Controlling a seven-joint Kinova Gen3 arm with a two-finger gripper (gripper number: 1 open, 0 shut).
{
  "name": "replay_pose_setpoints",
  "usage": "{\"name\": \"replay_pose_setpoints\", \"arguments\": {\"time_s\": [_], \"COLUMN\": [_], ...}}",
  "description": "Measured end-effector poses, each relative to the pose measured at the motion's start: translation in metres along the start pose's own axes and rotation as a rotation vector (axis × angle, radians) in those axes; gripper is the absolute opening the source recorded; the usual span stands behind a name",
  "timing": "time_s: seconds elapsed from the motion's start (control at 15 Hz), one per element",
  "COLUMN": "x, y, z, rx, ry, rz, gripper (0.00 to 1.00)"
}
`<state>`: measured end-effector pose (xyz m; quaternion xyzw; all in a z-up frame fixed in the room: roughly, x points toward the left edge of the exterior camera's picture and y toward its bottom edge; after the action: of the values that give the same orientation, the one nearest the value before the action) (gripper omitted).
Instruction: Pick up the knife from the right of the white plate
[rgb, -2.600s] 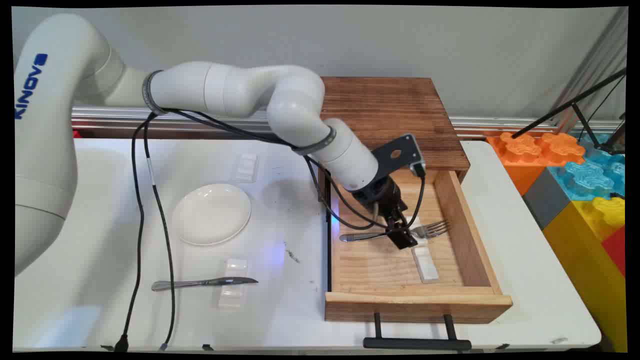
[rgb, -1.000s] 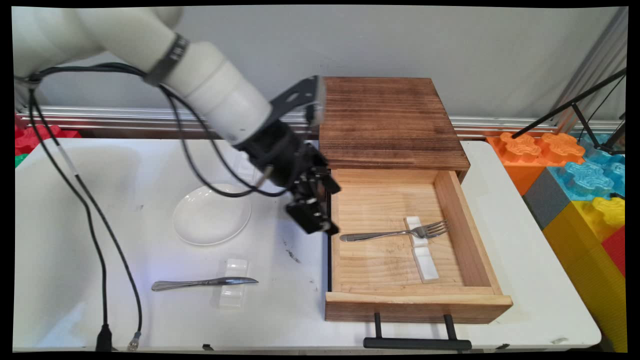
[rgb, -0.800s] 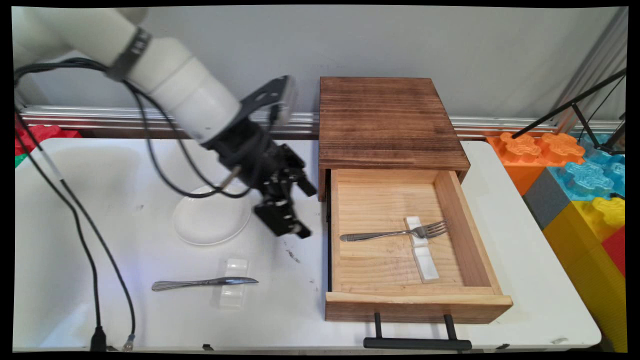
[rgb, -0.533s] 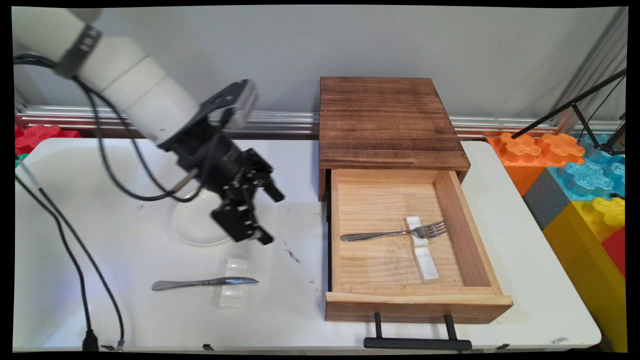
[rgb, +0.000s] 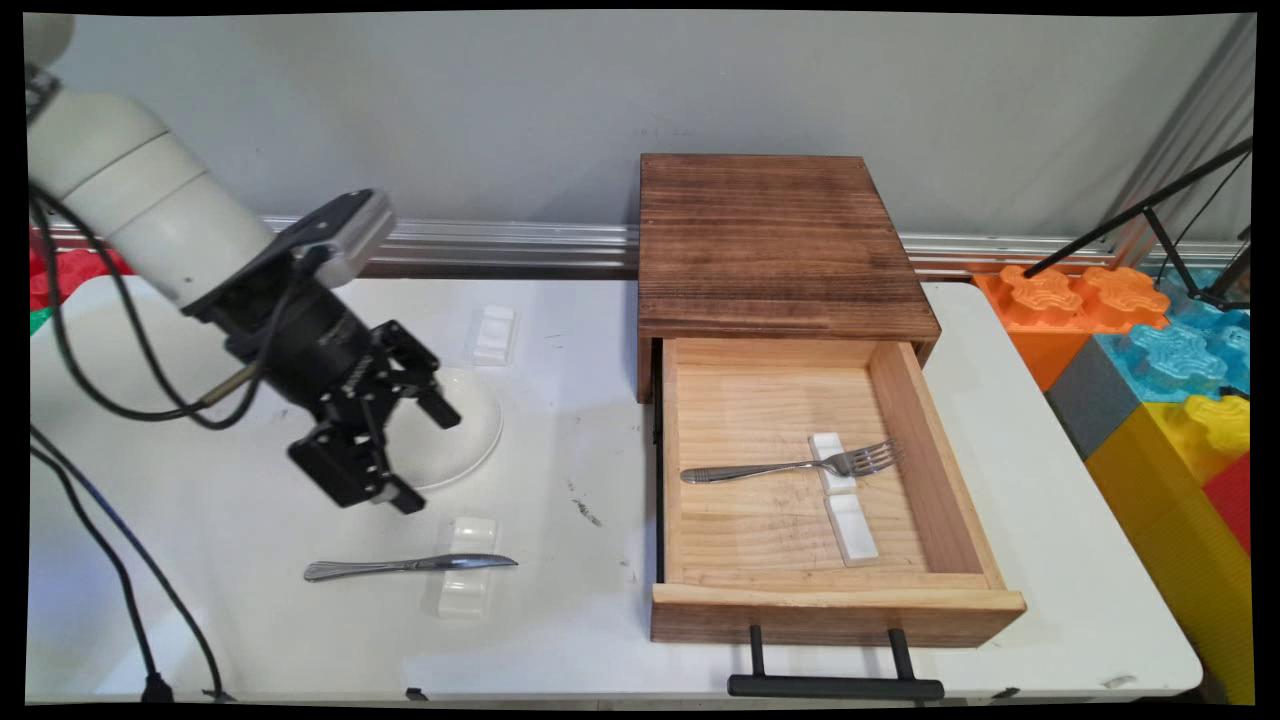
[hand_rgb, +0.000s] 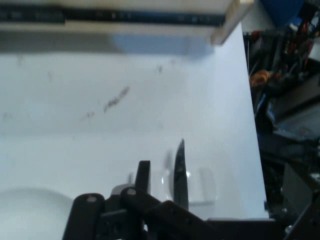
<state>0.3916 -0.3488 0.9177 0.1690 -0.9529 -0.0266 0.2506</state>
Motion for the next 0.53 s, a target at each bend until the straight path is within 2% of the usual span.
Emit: {"name": "replay_pose_setpoints", "arguments": {"time_s": [0.53], "x": [-0.058], "y": [0.002], "z": [-0.012], "rx": [-0.016], "ry": [-0.058], "rz": [-0.020], "gripper": [1.00]}}
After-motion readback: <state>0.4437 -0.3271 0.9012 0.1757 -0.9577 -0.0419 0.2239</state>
